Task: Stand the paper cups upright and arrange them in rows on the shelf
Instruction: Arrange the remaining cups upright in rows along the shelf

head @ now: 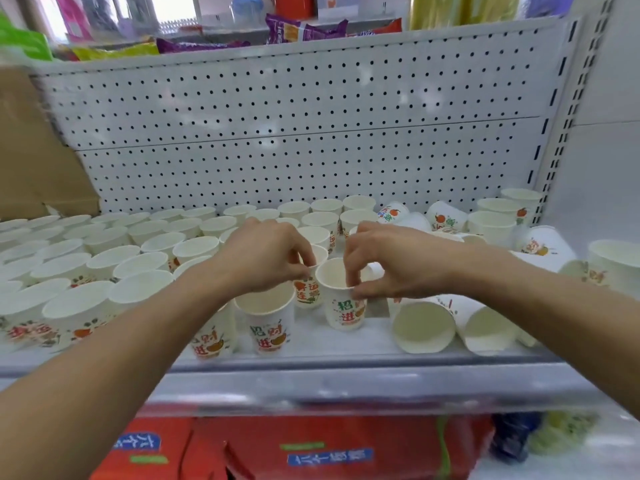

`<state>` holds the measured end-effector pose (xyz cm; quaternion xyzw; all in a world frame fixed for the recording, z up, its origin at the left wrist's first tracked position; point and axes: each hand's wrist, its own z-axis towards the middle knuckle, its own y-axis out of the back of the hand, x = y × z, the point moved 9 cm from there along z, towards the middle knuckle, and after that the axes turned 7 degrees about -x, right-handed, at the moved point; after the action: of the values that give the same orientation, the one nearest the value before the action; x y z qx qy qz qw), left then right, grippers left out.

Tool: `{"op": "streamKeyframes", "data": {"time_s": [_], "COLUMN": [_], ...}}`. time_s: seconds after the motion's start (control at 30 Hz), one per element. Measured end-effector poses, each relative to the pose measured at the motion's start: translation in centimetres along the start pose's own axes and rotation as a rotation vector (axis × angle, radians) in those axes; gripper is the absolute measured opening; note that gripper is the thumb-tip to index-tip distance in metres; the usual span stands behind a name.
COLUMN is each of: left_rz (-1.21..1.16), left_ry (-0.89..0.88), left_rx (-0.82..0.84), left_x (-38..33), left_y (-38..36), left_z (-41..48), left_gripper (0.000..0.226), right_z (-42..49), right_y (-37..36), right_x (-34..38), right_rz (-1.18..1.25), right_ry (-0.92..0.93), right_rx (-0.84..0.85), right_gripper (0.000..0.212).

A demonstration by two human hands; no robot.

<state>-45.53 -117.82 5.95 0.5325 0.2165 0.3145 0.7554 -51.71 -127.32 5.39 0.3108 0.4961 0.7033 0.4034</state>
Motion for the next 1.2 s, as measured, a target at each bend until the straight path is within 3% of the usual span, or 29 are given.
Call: {"op": "streamKeyframes", "data": {"time_s": [0.07,0.17,0.27,0.37,0.43,0.57,0.7,0.77,0.93,1.07,1.2], "left_rz": [-0.046,-0.225,-0.422,-0.332,-0.210,0.018,0.027,0.024,0.080,0.009,-0.354], "left_ry": [0.036,0.048,-0.079,-0.309,-0.373,-0.399,-0.293,-0.255,-0.291,-0.287,-0.307], "left_rx": [-0.017,-0.227,-0.362,-0.227,-0.156,-0.208,-0.252,-0.195,0.019,0.014,0.040], "left_x": [0.2,-1.5,-6.8,-12.4,-13.9,-14.4,-13.4,-12.9,-12.2,-11.7,-10.5], "left_y": [0.6,3.2,3.9,0.9,-0.9,-1.5,0.5,0.8,-1.4,-0.4,1.9], "left_z": [-0.2,-1.6,-4.2,-4.6,-3.4,-1.3,0.3,1.7,3.0,2.0,-1.0], "left_gripper": [0.017,0.023,0.025,0.034,0.031,0.022,0.021,0.020,0.024,0.030,0.033], "right_z": [-0.2,-2.0,-5.8,-10.1,-12.0,-12.3,-12.1,-11.5,-9.7,-9.6,-11.0], "right_y": [-0.2,1.9,4.6,4.5,3.7,3.4,4.9,5.1,4.2,3.8,5.8], "right_x": [0.0,-1.1,-3.3,-5.3,-6.1,-6.3,-7.3,-7.5,-7.0,-7.2,-5.6], "right_rz": [0.005,0.156,0.201,0.108,-0.046,-0.173,-0.116,-0.103,-0.072,-0.044,0.045], "right_ry": [0.003,-0.093,-0.189,-0.299,-0.351,-0.346,-0.437,-0.480,-0.508,-0.561,-0.531], "right_rx": [-0.023,-0.116,-0.144,0.057,0.143,-0.017,-0.247,-0.248,-0.041,0.002,-0.184], "right_gripper": [0.011,0.026,0.032,0.048,0.050,0.026,0.015,0.018,0.025,0.028,0.033]}}
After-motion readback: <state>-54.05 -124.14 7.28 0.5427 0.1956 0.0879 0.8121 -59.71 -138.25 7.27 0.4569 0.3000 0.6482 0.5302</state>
